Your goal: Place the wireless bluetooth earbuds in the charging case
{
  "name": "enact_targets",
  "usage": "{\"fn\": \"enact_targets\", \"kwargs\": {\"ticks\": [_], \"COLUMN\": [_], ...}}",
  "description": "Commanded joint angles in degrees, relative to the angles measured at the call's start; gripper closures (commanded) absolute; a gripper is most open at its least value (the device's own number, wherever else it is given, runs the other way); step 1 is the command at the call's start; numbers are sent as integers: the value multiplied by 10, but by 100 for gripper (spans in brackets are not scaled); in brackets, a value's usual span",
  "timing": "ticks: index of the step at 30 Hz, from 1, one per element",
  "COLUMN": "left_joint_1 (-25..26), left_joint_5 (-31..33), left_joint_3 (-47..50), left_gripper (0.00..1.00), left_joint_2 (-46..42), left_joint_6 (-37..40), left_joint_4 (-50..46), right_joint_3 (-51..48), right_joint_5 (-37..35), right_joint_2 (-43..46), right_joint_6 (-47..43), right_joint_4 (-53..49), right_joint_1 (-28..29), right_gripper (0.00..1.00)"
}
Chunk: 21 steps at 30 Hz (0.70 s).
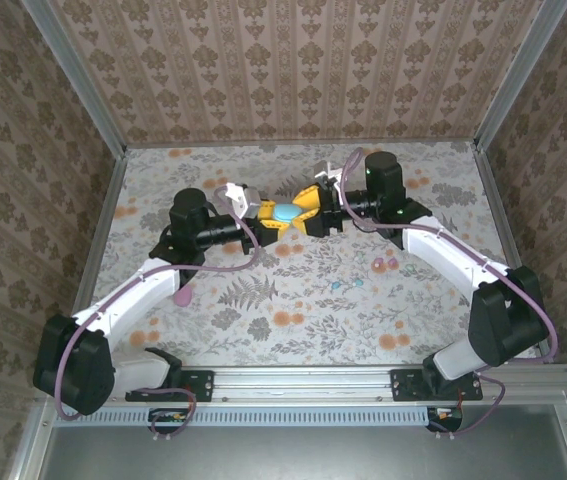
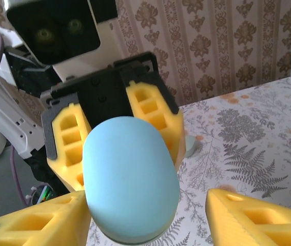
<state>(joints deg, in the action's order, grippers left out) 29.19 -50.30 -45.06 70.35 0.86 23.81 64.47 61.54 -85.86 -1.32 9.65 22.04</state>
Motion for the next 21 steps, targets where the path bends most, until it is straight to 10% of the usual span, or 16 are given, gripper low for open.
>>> {"fn": "enact_targets", "kwargs": {"ticks": [1, 21], "left_joint_1": [12, 17], "left_joint_5": [-32, 55], "left_joint_3": [7, 37], "left_gripper": [77, 77], "left_joint_2": [-19, -14], "left_joint_6": [16, -28], "left_joint_4": [10, 88], "right_joint_3": [29, 92], "right_joint_5": [-18, -77], "right_joint_2": [-3, 28], "right_joint_6": [34, 152], "right_joint_4": [8, -116], "right_joint_1": [-10, -27], "right_gripper": [37, 29]}}
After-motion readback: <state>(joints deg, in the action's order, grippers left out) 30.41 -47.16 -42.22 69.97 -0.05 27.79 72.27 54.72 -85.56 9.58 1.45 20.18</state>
